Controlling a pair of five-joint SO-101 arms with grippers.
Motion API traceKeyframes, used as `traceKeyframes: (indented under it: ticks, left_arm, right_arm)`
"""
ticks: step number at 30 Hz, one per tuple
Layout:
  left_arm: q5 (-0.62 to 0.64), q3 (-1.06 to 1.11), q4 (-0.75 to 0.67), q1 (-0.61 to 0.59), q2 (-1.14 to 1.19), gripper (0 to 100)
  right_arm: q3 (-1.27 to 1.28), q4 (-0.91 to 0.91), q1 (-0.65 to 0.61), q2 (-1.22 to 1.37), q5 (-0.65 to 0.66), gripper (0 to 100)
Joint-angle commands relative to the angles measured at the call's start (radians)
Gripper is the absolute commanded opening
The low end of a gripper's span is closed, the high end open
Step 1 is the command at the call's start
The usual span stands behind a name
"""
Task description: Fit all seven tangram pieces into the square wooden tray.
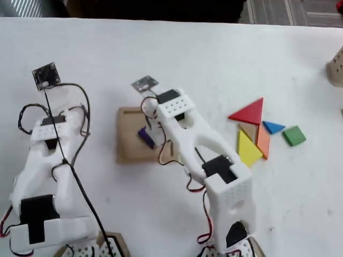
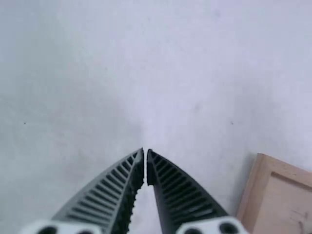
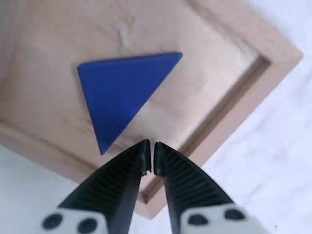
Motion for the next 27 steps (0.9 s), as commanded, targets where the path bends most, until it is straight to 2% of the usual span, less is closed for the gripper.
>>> traceKeyframes:
  ticks: [1, 5, 9, 18, 24, 27]
  left_arm:
    - [-0.006, -0.048, 0.0, 0.013, -0.007, 3]
    - [-0.006, -0.048, 0.0, 0.013, -0.007, 3]
    - [-0.006, -0.048, 0.0, 0.013, -0.007, 3]
    - [-0.006, -0.049, 0.0, 0.013, -0.007, 3]
    - [-0.006, -0.049, 0.0, 0.013, -0.007, 3]
    - [-0.006, -0.049, 0.0, 0.013, -0.007, 3]
  right_arm:
    - [-0.005, -0.094, -0.004, -0.007, 0.008, 1.8]
    - [-0.005, -0.104, -0.045, -0.018, 0.002, 1.8]
    - [-0.005, -0.136, -0.076, -0.027, -0.068, 1.8]
    - [-0.08, -0.166, -0.074, -0.016, -0.083, 1.8]
    - [-0.064, -0.067, -0.096, -0.018, -0.083, 1.8]
    - [-0.037, -0.079, -0.122, -0.016, -0.083, 1.8]
